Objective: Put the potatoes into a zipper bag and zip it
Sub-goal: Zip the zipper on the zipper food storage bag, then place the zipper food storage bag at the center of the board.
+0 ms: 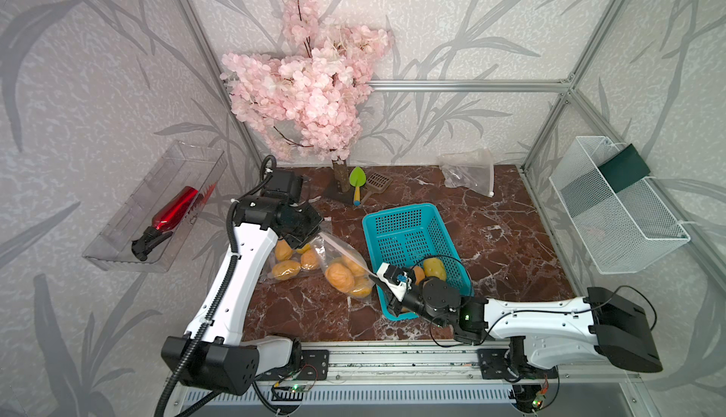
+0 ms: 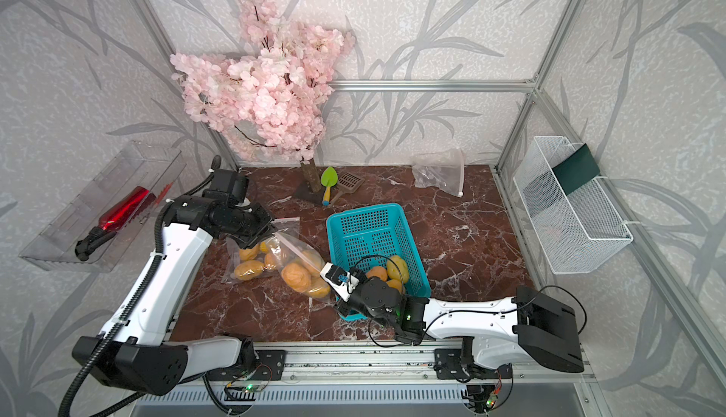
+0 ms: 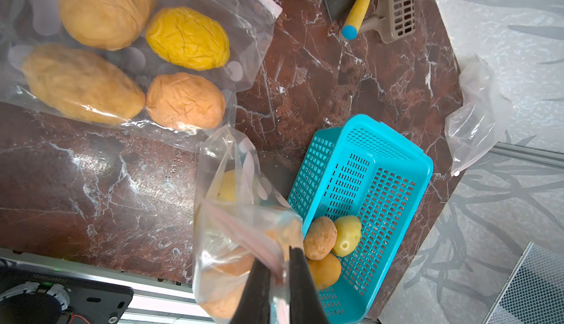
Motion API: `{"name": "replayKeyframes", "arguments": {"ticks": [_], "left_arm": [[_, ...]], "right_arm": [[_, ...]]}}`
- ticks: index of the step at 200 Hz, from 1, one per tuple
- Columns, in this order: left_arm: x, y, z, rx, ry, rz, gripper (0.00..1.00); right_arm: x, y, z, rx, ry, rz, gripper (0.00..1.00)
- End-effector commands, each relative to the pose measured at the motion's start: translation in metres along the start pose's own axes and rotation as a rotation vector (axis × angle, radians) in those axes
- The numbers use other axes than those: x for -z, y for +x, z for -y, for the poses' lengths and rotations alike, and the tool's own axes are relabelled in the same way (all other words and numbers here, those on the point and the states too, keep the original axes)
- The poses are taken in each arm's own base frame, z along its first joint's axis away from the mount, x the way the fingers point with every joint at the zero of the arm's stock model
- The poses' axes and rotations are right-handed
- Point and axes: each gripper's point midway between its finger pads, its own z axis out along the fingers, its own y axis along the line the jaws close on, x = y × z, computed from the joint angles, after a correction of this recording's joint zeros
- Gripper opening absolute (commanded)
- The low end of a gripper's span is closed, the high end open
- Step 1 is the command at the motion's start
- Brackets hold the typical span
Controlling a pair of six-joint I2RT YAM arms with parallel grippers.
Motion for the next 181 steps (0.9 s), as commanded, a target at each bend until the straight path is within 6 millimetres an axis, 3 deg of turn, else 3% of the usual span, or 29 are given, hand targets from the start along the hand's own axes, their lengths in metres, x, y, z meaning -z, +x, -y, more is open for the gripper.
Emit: {"name": "replayKeyframes", "arguments": {"ticks": [1, 53, 88, 114, 143, 181], "left_arm": [[0.015, -0.053, -0.010, 0.018, -0.066, 0.225, 0.00], [0.013, -0.063, -0.021, 0.069, -0.089, 0.229, 0.00], [0.017, -0.062, -0.016, 0.103, -0.029, 0.246, 0.00], [0.023, -0.067, -0.007, 0.139, 0.014, 0.269, 0.00], [0.024, -0.086, 0.004, 0.172, 0.045, 0.333, 0.00], [0.002, -0.111, 0.017, 0.217, 0.050, 0.349, 0.00]], "right_arm": [[0.013, -0.016, -0.009, -0.024, -0.042, 0.057, 0.00], [0.014, -0.015, -0.009, -0.031, -0.043, 0.055, 0.00], [0.000, -0.016, -0.001, -0.068, -0.007, -0.003, 0.00], [-0.024, -0.018, 0.027, -0.175, -0.024, -0.106, 0.00], [-0.057, -0.017, 0.064, -0.240, -0.001, -0.181, 0.00], [-0.106, -0.002, 0.110, -0.316, 0.027, -0.266, 0.00]]}}
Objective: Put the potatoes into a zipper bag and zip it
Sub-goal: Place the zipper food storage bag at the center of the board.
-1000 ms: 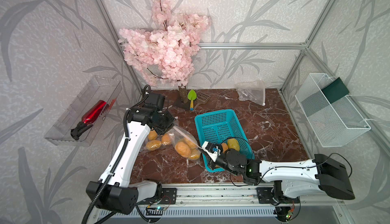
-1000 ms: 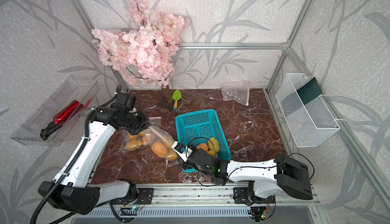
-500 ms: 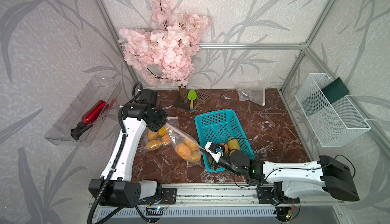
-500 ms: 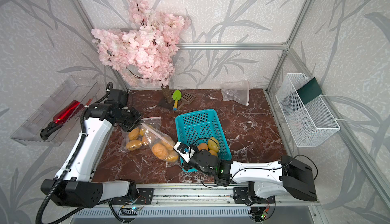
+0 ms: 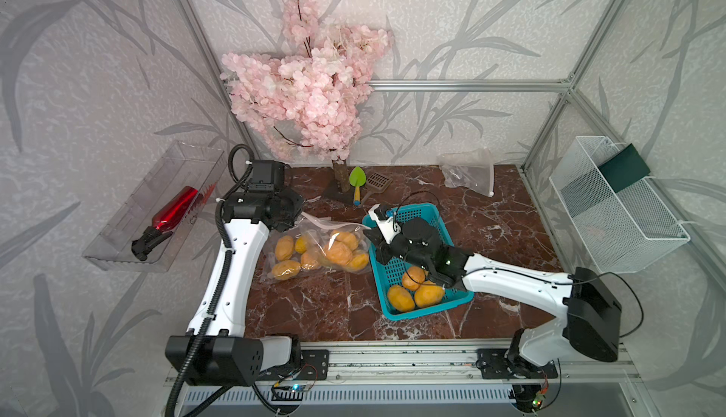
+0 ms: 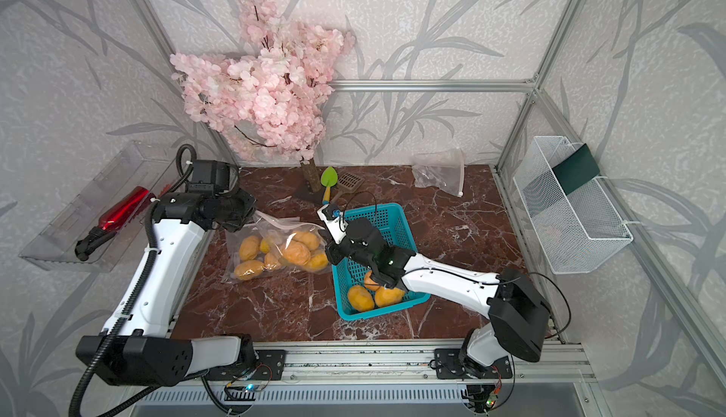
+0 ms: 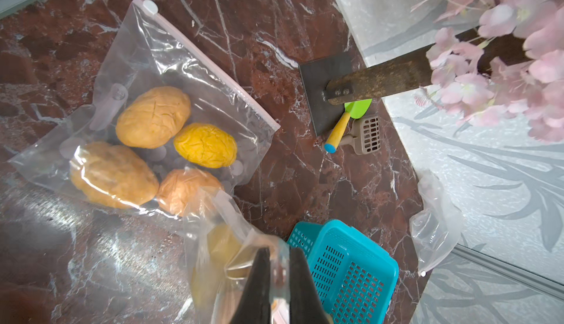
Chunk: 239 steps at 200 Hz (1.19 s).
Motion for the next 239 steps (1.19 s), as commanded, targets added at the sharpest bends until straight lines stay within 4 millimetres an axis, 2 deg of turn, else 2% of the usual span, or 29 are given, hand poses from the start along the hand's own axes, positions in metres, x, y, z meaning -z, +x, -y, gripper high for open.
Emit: {"name": "replayKeyframes", "arguments": {"ticks": [1, 7, 14, 33, 64, 113, 151, 165, 188, 203, 216, 239], "left_arm": [[-0.012, -0.023, 0.020, 0.045, 0.020, 0.060, 0.00], [-0.018, -0.025, 0.024, 0.043, 0.014, 0.056, 0.00], [-0.026, -0.029, 0.029, 0.039, 0.012, 0.054, 0.00], [-0.057, -0.032, 0.032, 0.044, -0.033, 0.020, 0.00], [-0.105, -0.034, 0.031, 0.056, -0.149, -0.059, 0.00], [-0.153, -0.033, 0.041, 0.102, -0.183, -0.118, 0.00], [-0.160, -0.038, 0.045, 0.129, -0.166, -0.093, 0.00], [-0.159, -0.042, 0.044, 0.135, -0.163, -0.071, 0.00], [-0.157, -0.048, 0.045, 0.137, -0.161, -0.042, 0.00], [-0.159, -0.049, 0.048, 0.125, -0.148, -0.037, 0.00], [-0.161, -0.045, 0.051, 0.121, -0.136, -0.063, 0.17], [-0.159, -0.038, 0.058, 0.100, -0.122, -0.106, 0.58]], "right_arm": [[-0.026, 0.015, 0.011, -0.060, -0.033, -0.111, 0.00], [-0.033, 0.013, 0.014, -0.062, -0.032, -0.122, 0.00], [-0.048, 0.020, 0.019, -0.064, -0.034, -0.157, 0.00], [-0.074, 0.027, 0.031, -0.072, -0.014, -0.222, 0.00], [-0.099, 0.036, 0.056, -0.074, 0.056, -0.286, 0.00], [-0.098, 0.020, 0.098, -0.144, 0.087, -0.251, 0.00], [-0.105, 0.018, 0.121, -0.179, 0.088, -0.269, 0.00], [-0.109, 0.020, 0.124, -0.183, 0.084, -0.278, 0.12], [-0.109, 0.017, 0.130, -0.183, 0.101, -0.283, 0.48], [-0.101, 0.009, 0.134, -0.177, 0.124, -0.279, 0.60], [-0.086, -0.004, 0.140, -0.172, 0.159, -0.258, 0.68], [-0.040, -0.034, 0.165, -0.191, 0.260, -0.184, 0.76]]}}
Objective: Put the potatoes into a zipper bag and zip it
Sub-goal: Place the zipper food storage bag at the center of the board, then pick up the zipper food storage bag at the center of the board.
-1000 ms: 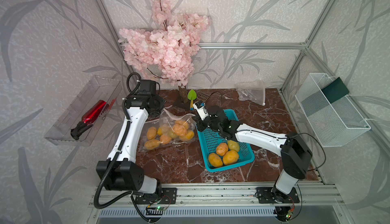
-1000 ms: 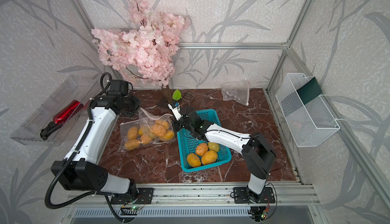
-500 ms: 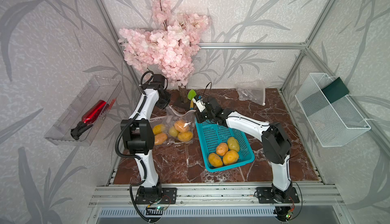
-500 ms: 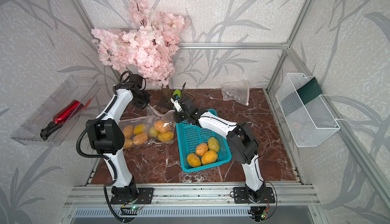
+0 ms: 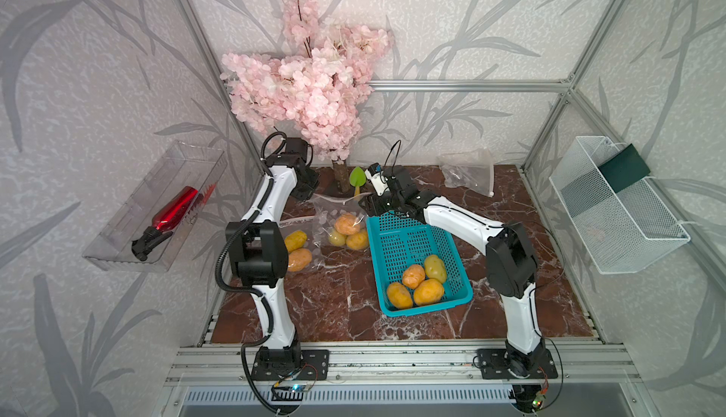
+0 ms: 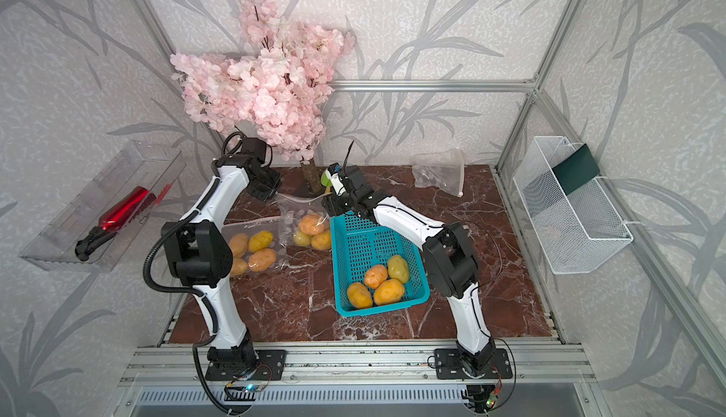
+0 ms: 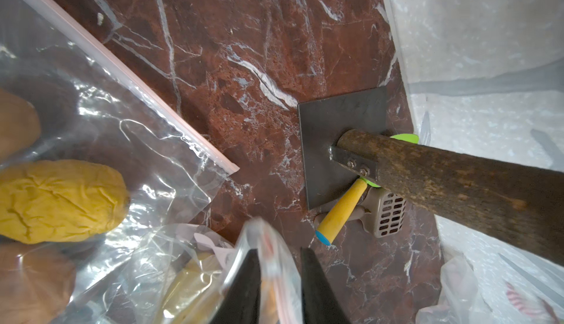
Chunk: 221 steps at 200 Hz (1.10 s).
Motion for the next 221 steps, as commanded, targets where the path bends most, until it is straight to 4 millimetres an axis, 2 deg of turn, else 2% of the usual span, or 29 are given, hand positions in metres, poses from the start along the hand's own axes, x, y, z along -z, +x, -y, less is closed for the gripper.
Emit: {"name": "replayKeyframes", "arguments": {"ticks": [1, 14, 20, 28, 33, 49, 62, 79, 98, 108, 120, 124, 126, 134, 155, 171, 182, 204, 221], "left_arm": [[0.014, 0.000, 0.012, -0.013, 0.038, -0.008, 0.60], [0.024, 0.002, 0.012, -0.051, 0.031, 0.006, 0.90], [0.033, 0.001, 0.011, -0.071, 0.024, 0.026, 0.99], [0.045, 0.000, 0.007, -0.094, 0.004, 0.057, 1.00], [0.053, 0.000, 0.004, -0.100, -0.007, 0.075, 1.00], [0.081, 0.001, -0.006, -0.093, -0.001, 0.116, 1.00], [0.103, 0.008, -0.014, -0.073, 0.055, 0.130, 1.00], [0.128, 0.030, -0.030, -0.058, 0.182, 0.131, 1.00], [0.156, 0.065, -0.045, -0.116, 0.390, 0.190, 1.00], [0.172, 0.082, -0.061, -0.171, 0.463, 0.217, 1.00], [0.182, 0.096, -0.085, -0.247, 0.509, 0.251, 1.00], [0.185, 0.097, -0.094, -0.269, 0.514, 0.273, 1.00], [0.184, 0.097, -0.099, -0.277, 0.510, 0.284, 1.00], [0.183, 0.098, -0.122, -0.304, 0.487, 0.321, 1.00], [0.185, 0.087, -0.182, -0.350, 0.351, 0.464, 1.00], [0.189, 0.080, -0.214, -0.336, 0.276, 0.535, 1.00], [0.194, 0.081, -0.221, -0.319, 0.296, 0.554, 1.00], [0.204, 0.090, -0.212, -0.336, 0.398, 0.533, 1.00], [0.207, 0.092, -0.210, -0.346, 0.416, 0.528, 1.00]], "right_arm": [[0.067, -0.041, 0.028, -0.034, 0.102, 0.118, 0.76], [0.100, -0.048, 0.054, -0.102, 0.161, 0.164, 0.80], [0.113, -0.047, 0.068, -0.146, 0.182, 0.179, 0.81], [0.128, -0.044, 0.091, -0.211, 0.210, 0.192, 0.83], [0.145, -0.047, 0.102, -0.251, 0.220, 0.220, 0.83], [0.173, -0.037, 0.144, -0.382, 0.238, 0.255, 0.84], [0.188, -0.025, 0.180, -0.484, 0.266, 0.272, 0.84], [0.203, -0.006, 0.224, -0.595, 0.328, 0.268, 0.84], [0.205, 0.016, 0.262, -0.707, 0.358, 0.252, 0.84], [0.203, 0.027, 0.277, -0.765, 0.344, 0.254, 0.84], [0.199, 0.038, 0.294, -0.844, 0.318, 0.287, 0.85], [0.201, 0.038, 0.299, -0.864, 0.309, 0.310, 0.86], [0.195, 0.046, 0.305, -0.886, 0.310, 0.303, 0.87], [0.193, 0.053, 0.318, -0.924, 0.304, 0.328, 1.00], [0.194, 0.062, 0.348, -0.954, 0.341, 0.360, 1.00], [0.191, 0.065, 0.367, -0.944, 0.391, 0.356, 0.97], [0.187, 0.067, 0.379, -0.941, 0.418, 0.354, 0.95], [0.179, 0.077, 0.402, -0.945, 0.482, 0.326, 0.95], [0.180, 0.083, 0.415, -0.952, 0.537, 0.321, 0.96]]}}
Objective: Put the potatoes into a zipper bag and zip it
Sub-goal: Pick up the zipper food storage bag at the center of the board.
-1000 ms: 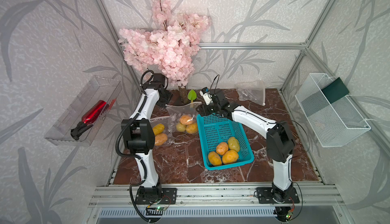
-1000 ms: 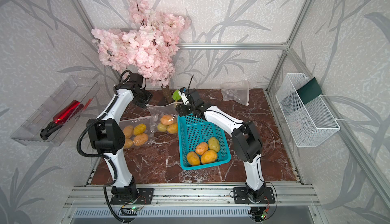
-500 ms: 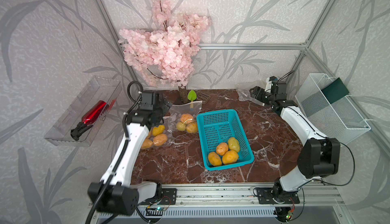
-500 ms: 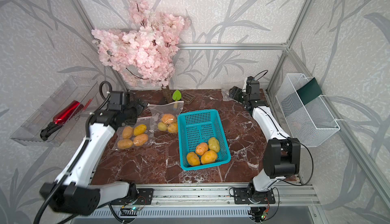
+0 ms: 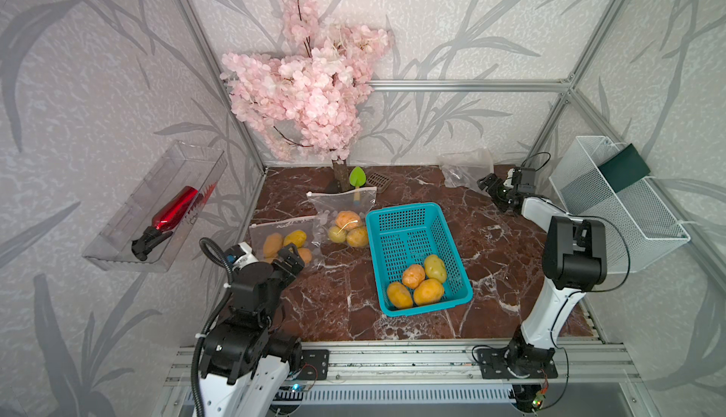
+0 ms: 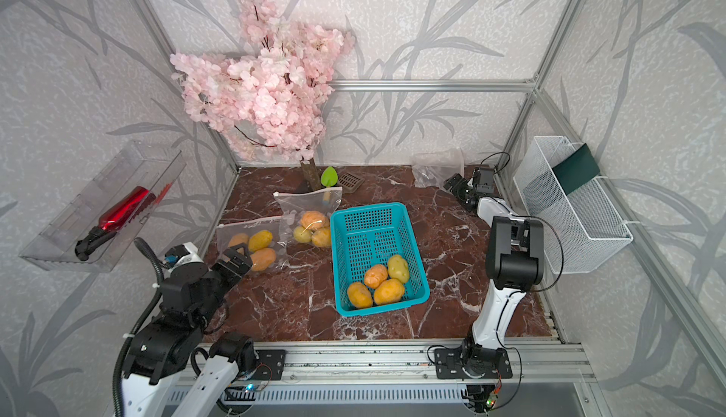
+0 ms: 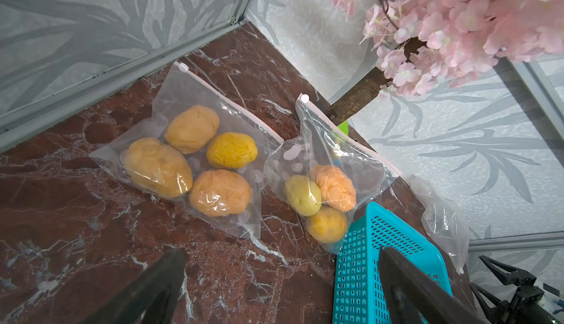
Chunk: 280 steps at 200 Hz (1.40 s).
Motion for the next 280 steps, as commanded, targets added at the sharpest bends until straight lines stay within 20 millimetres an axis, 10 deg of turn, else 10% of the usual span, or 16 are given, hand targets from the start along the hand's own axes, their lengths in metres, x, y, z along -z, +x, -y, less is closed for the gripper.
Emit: {"name": "replayKeyframes", "arguments": {"ticks": [1, 94, 151, 210, 280], "left_arm": [[0.003, -0.003, -0.002, -0.038, -0.007, 0.014, 1.00], [0.002, 0.000, -0.004, -0.025, -0.004, 0.017, 1.00], [0.002, -0.001, -0.006, -0.021, -0.012, 0.026, 1.00], [0.005, -0.004, -0.008, -0.011, -0.013, 0.038, 1.00], [0.003, 0.008, 0.017, 0.000, 0.116, -0.035, 1.00]], "right_arm": [[-0.005, -0.022, 0.005, 0.027, 0.043, 0.071, 0.96], [-0.046, -0.029, 0.060, -0.160, -0.030, 0.190, 0.99], [-0.083, -0.029, 0.052, -0.197, -0.123, 0.126, 0.92], [-0.088, -0.032, 0.041, -0.210, -0.174, 0.098, 0.38], [-0.010, -0.030, 0.001, -0.053, -0.075, 0.186, 0.02]]}}
